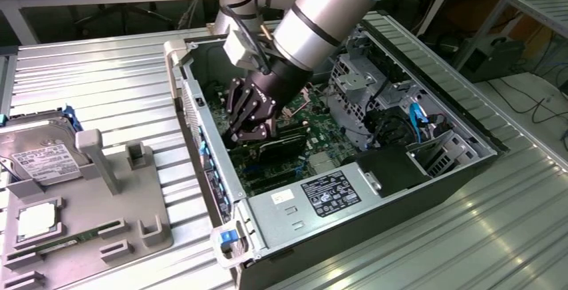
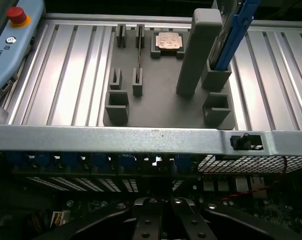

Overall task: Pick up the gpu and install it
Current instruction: 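Press down on the gpu until it lock into place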

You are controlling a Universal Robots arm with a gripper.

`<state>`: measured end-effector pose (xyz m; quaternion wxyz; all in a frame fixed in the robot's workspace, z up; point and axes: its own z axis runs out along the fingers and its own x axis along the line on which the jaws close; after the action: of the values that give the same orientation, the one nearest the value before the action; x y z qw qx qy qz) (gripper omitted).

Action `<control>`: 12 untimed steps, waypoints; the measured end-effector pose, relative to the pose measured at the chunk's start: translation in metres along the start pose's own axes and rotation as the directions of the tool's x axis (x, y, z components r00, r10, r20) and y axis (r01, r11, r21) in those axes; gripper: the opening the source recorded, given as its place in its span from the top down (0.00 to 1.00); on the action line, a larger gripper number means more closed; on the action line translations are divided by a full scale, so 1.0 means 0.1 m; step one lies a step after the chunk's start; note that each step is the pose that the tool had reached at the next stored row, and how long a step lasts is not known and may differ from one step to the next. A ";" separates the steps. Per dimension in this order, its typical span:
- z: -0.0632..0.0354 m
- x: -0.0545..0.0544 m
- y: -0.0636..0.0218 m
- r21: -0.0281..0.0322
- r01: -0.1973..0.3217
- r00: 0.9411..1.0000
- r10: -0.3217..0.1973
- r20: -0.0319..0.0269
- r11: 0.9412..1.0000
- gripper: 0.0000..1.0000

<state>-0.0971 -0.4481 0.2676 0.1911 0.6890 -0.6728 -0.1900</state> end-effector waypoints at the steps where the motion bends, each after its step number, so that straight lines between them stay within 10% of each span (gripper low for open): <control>1: 0.008 0.00 -0.005 0.000 0.000 1.000 0.000 0.000 1.000 0.89; 12: 0.085 0.00 -0.051 0.000 0.000 1.000 0.000 0.001 1.000 0.89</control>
<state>-0.0971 -0.4481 0.2576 0.1909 0.6891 -0.6727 -0.1902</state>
